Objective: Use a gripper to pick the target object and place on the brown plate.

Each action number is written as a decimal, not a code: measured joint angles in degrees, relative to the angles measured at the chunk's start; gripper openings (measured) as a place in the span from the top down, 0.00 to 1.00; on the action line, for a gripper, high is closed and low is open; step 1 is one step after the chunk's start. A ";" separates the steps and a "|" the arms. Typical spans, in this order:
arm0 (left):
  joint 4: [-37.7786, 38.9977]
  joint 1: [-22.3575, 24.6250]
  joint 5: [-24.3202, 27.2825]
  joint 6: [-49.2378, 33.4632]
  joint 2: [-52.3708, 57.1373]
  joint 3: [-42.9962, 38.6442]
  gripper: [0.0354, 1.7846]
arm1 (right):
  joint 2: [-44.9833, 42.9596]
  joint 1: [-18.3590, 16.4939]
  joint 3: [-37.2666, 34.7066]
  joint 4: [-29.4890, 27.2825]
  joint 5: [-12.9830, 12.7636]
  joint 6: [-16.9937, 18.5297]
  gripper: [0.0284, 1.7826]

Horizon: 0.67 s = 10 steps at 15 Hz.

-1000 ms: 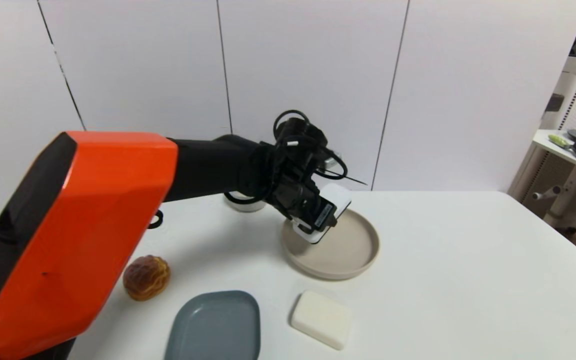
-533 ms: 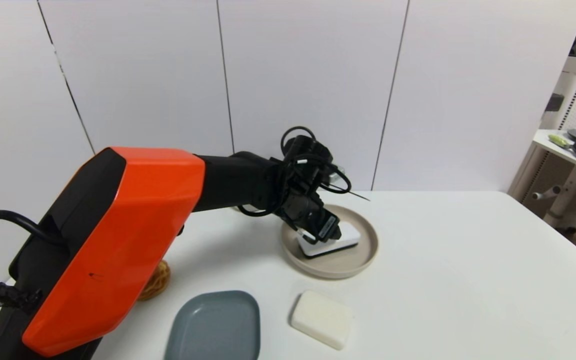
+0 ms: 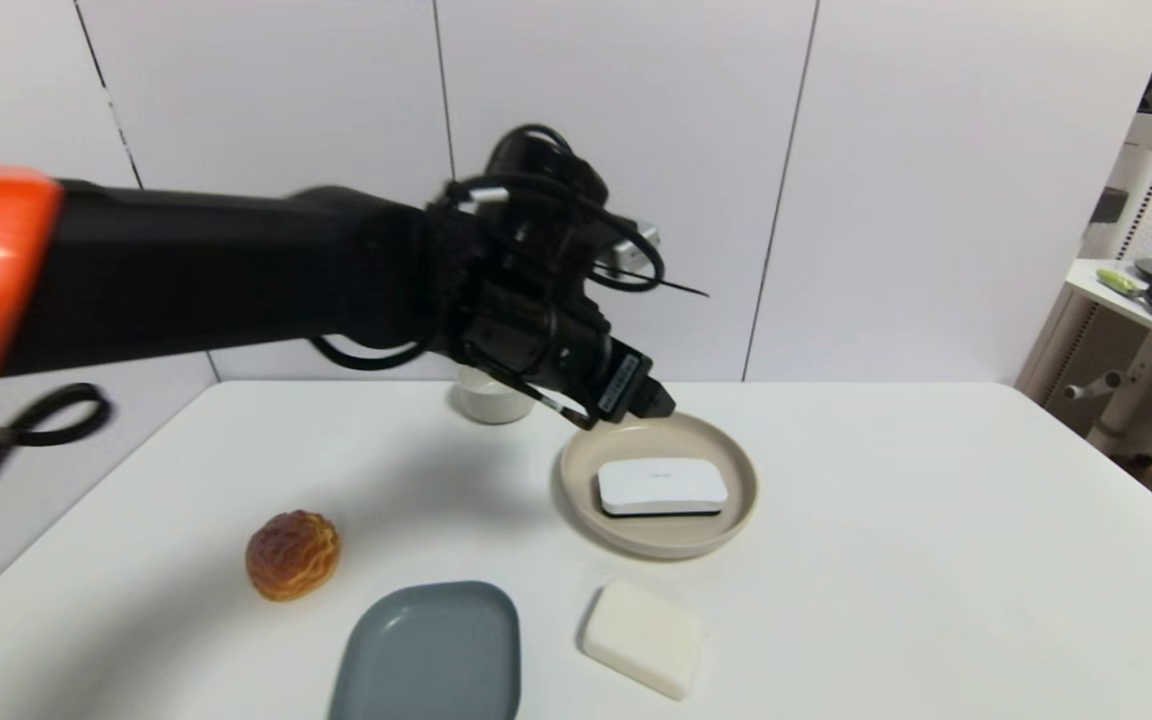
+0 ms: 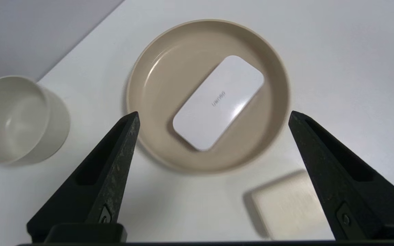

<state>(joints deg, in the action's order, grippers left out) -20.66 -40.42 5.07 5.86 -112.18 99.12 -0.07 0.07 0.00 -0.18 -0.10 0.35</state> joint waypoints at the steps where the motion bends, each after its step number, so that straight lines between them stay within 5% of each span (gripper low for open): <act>1: 0.85 0.32 -0.30 0.00 7.05 -6.24 0.11 | 0.00 0.00 0.00 0.00 0.00 0.00 0.05; 6: 16.18 6.08 -1.57 0.77 42.73 -51.52 0.08 | 0.00 -0.05 0.00 0.00 0.00 -0.02 0.05; 10: 36.54 22.74 -1.90 2.47 68.90 -84.96 0.07 | 0.00 -0.02 0.00 0.00 0.00 0.00 0.05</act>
<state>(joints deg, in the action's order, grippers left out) 15.87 -17.69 3.17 8.34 -43.28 14.17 -0.07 0.05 0.00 -0.18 -0.10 0.35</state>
